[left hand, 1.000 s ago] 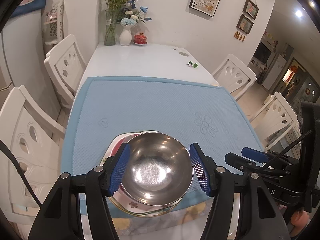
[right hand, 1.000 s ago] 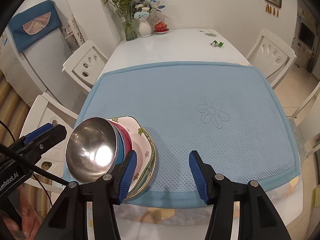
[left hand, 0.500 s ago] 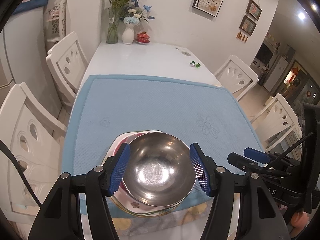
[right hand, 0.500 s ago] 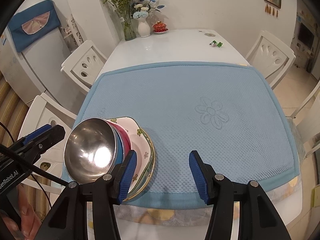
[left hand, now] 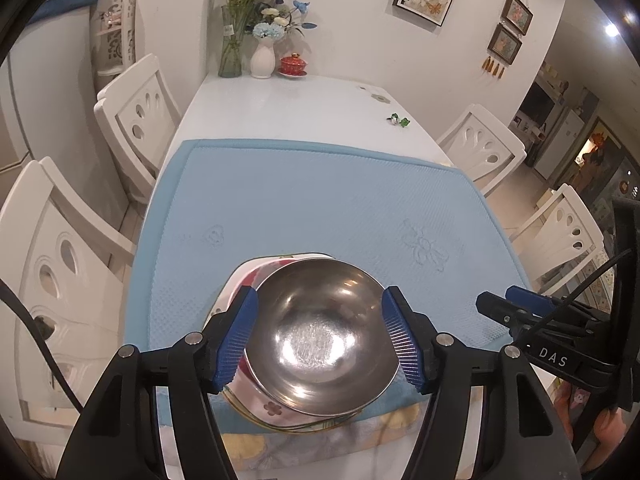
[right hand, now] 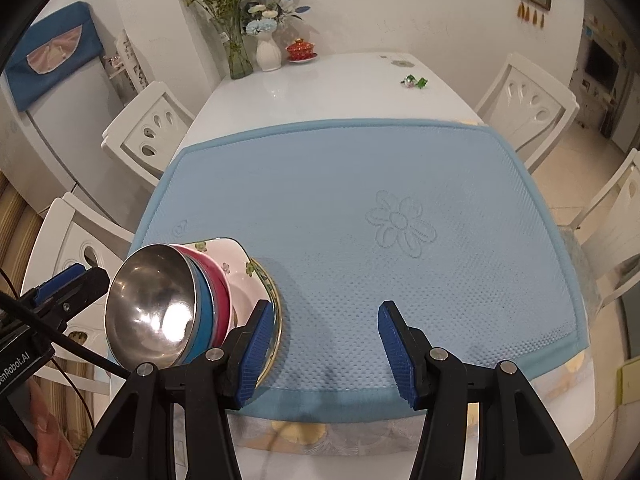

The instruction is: Organize plates and bowls

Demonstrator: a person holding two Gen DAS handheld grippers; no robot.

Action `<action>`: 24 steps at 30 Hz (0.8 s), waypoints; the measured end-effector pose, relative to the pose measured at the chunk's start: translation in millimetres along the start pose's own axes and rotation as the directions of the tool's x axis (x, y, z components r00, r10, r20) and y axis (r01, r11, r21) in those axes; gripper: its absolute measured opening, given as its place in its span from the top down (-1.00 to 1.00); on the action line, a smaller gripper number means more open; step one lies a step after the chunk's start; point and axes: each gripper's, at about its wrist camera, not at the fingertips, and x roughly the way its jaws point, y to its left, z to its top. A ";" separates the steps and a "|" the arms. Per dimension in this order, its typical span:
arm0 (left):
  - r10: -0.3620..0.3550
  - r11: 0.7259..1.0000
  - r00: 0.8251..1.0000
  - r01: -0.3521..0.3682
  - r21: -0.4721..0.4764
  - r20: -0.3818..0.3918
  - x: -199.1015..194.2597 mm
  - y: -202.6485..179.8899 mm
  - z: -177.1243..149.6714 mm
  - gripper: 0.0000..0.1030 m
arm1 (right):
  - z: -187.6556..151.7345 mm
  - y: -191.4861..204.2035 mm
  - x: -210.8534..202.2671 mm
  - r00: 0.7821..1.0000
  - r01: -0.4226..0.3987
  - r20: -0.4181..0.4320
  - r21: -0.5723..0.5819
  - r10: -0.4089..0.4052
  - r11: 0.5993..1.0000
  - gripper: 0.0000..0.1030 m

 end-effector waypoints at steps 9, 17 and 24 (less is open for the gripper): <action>0.022 0.999 1.000 -0.021 0.027 -0.003 2.8 -3.8 -2.7 -0.22 | 2.0 5.8 2.5 1.000 0.018 -0.002 -0.033 -0.018 0.999 -0.02; 0.027 0.999 1.000 -0.027 0.026 -0.005 1.8 -5.1 -5.2 -0.22 | 0.7 11.5 1.2 0.999 0.047 0.012 -0.059 -0.047 0.997 -0.02; 0.045 0.999 0.999 -0.045 0.028 -0.014 2.6 -4.8 -5.2 -0.22 | 0.1 12.1 1.6 0.999 0.046 0.007 -0.061 -0.046 0.997 -0.02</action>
